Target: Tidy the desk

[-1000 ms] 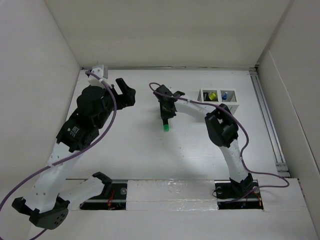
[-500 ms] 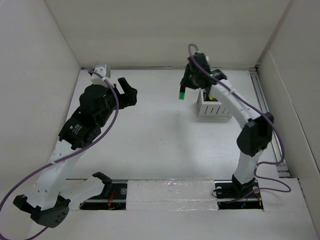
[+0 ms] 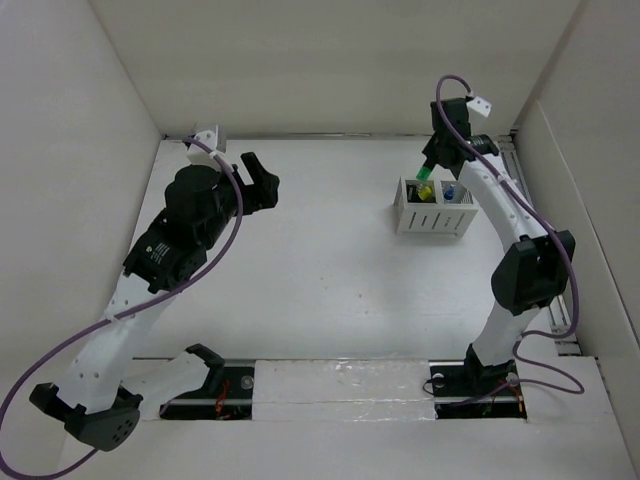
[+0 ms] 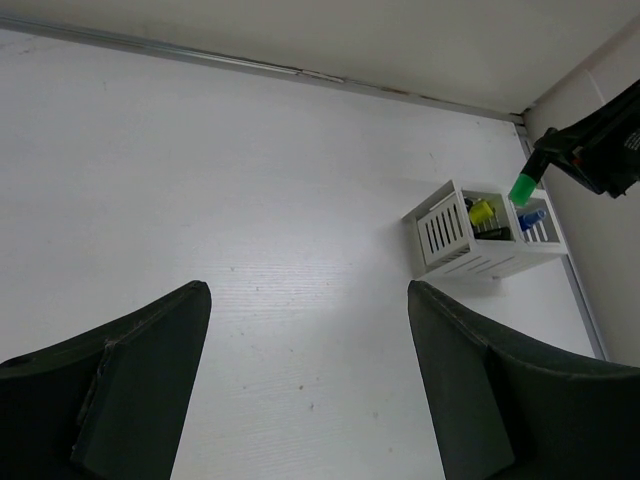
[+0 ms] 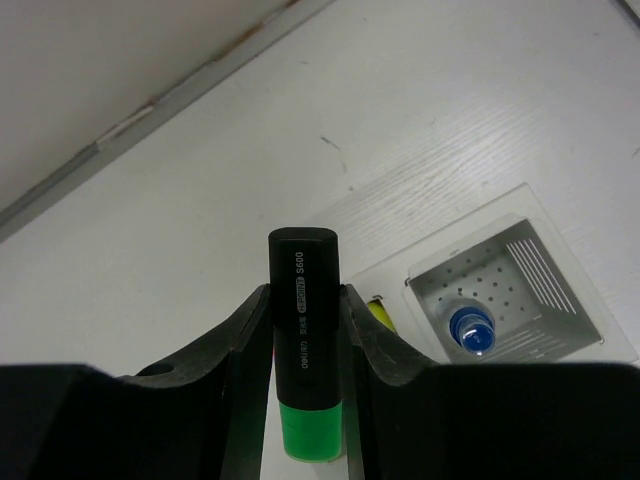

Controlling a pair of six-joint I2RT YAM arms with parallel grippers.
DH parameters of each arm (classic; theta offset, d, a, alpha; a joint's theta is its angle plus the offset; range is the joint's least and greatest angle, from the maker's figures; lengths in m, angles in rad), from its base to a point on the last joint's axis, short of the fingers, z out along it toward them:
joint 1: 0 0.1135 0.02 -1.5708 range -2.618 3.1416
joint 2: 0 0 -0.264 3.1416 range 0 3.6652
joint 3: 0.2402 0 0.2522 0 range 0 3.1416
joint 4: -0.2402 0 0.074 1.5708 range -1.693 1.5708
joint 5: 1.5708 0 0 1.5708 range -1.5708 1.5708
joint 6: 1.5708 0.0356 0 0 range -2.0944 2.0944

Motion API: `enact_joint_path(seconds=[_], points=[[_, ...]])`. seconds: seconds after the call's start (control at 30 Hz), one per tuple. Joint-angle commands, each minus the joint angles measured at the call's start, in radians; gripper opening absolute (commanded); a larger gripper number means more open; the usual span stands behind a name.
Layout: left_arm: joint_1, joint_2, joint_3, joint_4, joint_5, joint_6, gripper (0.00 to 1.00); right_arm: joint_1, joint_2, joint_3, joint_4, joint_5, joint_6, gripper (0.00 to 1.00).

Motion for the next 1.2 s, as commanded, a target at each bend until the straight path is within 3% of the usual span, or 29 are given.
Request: enact_joint_path(seconds=[0.0, 0.53, 1.07, 1.17], points=[[0.003, 0.005, 0.034, 0.045, 0.006, 0.005, 0.76, 0.004, -0.002, -0.019, -0.001, 0.067, 0.013, 0.02], [0.003, 0.010, 0.031, 0.045, -0.002, 0.016, 0.76, 0.075, 0.030, -0.128, 0.002, 0.176, 0.050, 0.03], [0.003, -0.004, 0.031, 0.022, -0.004, 0.008, 0.76, 0.095, 0.104, -0.071, 0.002, 0.262, 0.071, 0.05], [0.003, -0.005, 0.033, 0.021, -0.004, 0.002, 0.76, 0.115, 0.110, -0.063, -0.007, 0.280, 0.077, 0.09]])
